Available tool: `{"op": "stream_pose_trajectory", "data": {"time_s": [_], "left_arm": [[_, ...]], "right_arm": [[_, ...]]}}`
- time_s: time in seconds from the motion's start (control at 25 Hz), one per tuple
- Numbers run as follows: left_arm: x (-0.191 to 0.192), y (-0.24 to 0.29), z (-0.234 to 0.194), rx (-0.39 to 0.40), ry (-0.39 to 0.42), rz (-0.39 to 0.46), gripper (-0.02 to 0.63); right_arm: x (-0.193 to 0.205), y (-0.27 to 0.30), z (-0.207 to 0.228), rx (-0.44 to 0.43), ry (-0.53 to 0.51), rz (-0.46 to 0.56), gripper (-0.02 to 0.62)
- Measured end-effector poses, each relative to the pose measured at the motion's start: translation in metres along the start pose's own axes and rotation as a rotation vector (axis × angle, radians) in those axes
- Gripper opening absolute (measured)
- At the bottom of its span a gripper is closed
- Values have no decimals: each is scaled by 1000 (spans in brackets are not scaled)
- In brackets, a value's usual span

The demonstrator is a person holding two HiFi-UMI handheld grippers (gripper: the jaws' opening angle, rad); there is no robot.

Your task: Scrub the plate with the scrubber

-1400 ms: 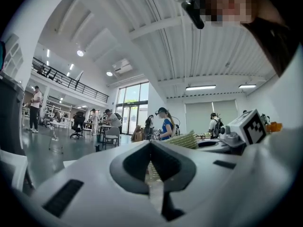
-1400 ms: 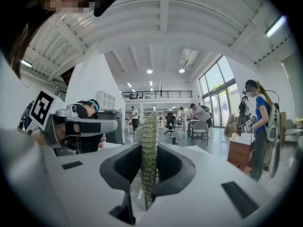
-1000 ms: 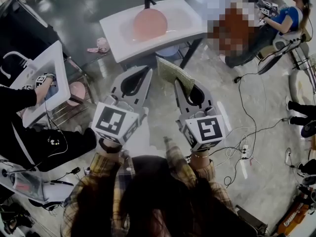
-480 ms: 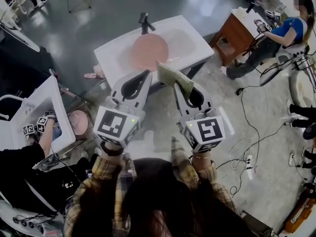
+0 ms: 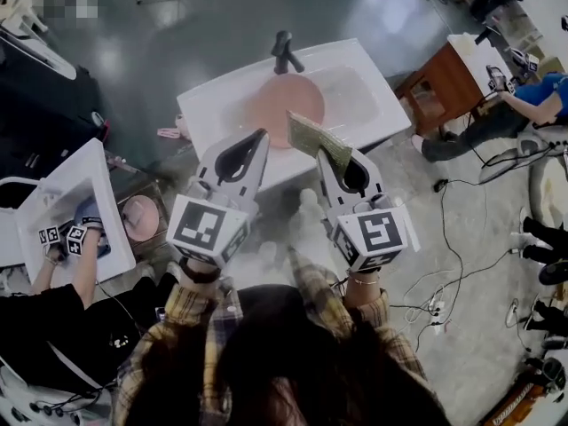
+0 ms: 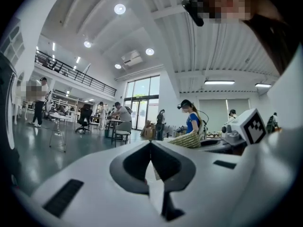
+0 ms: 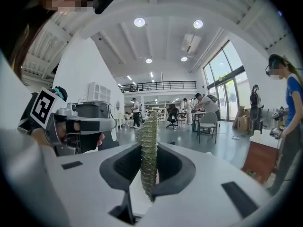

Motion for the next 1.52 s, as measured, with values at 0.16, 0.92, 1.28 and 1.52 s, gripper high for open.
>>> {"op": "stream_pose_trajectory", "data": {"time_s": [0.16, 0.92, 1.28, 1.52], "left_arm": [[0, 33, -31, -104, -20, -1, 14], [-33, 199, -77, -526, -89, -15, 14], [-25, 190, -93, -564, -102, -27, 14], [-21, 191, -98, -563, -112, -32, 14]], "right_arm": [[-9, 49, 33, -76, -15, -6, 77], [-56, 211, 174, -544, -126, -83, 77], [-48, 231, 155, -603, -136, -108, 78], [-45, 231, 154, -597, -134, -124, 78]]}}
Point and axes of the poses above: the fingertips, and each gripper's own axes: y forward along the fingers, z to its right, x out of its underside, the point moved 4 cm from there along -y, backward along the fingers, and after that the axes turned 3 degrees about -z, right-handed, at the moved point
